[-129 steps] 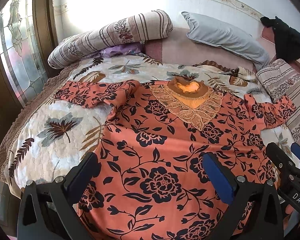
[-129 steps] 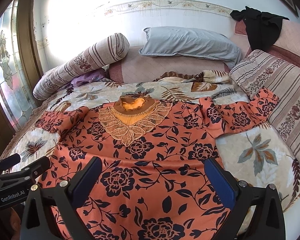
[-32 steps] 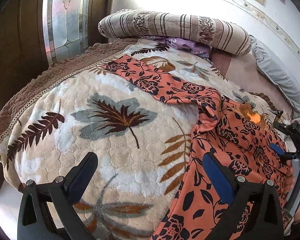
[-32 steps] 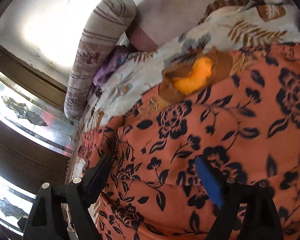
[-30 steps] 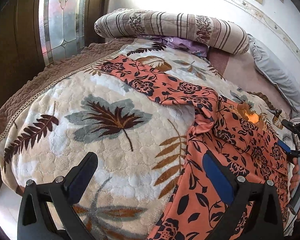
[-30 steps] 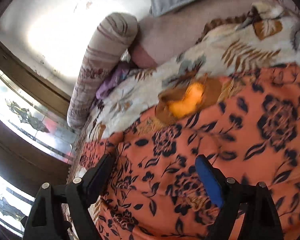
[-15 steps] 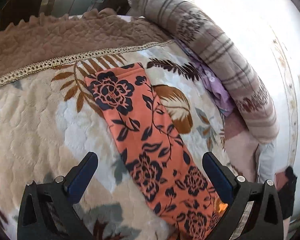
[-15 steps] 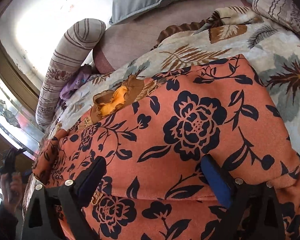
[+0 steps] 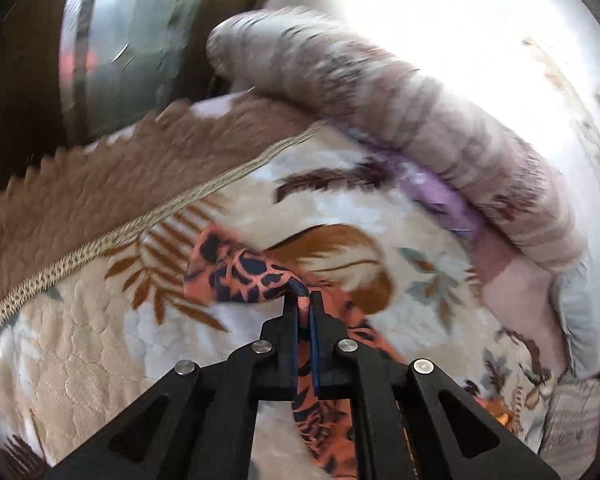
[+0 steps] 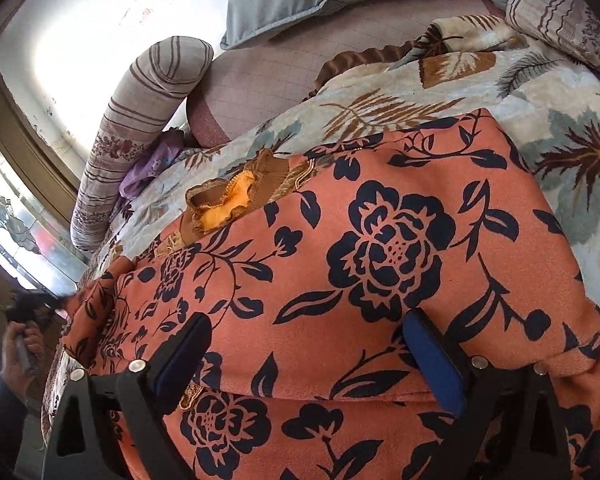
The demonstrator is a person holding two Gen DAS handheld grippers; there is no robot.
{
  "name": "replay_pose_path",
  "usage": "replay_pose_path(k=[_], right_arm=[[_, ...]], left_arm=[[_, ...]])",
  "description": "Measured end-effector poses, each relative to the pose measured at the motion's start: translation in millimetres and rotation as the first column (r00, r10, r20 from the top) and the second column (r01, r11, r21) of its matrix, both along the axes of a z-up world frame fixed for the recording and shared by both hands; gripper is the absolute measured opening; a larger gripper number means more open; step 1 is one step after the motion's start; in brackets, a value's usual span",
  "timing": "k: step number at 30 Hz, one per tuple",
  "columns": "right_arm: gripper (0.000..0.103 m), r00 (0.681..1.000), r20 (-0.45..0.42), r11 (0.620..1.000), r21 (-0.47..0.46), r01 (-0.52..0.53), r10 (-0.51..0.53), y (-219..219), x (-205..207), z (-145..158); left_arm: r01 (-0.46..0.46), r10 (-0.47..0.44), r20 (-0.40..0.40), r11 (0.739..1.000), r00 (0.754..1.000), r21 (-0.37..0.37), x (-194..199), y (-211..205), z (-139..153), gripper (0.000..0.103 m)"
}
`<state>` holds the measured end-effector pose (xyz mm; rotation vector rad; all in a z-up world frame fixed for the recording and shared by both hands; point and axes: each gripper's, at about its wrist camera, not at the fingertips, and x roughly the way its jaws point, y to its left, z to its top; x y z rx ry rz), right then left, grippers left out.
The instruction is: Fold small clothes
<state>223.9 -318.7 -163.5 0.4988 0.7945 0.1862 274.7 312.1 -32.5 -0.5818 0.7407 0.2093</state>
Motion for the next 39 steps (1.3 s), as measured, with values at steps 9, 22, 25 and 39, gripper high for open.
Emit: replay_pose_path(k=[9, 22, 25, 39], right_arm=[[0.097, 0.994, 0.038, 0.989, 0.119, 0.093, -0.098, -26, -39, 39], [0.098, 0.958, -0.052, 0.953, 0.103, 0.285, -0.281, -102, -135, 40], [0.098, 0.934, -0.048, 0.929, -0.141, 0.343, -0.353, -104, -131, 49], [0.098, 0.772, -0.142, 0.536, -0.795, 0.283, -0.619, -182, -98, 16]], left_arm=[[0.563, -0.592, 0.262, 0.806, 0.762, 0.184, -52, -301, 128, 0.005], [0.672, -0.657, -0.169, 0.739, 0.735, 0.045, -63, -377, -48, 0.063], [0.597, -0.589, -0.11, 0.8, 0.801, 0.061, -83, -326, -29, 0.065], [0.456, -0.453, -0.052, 0.886, 0.89, 0.087, -143, -226, -27, 0.072]])
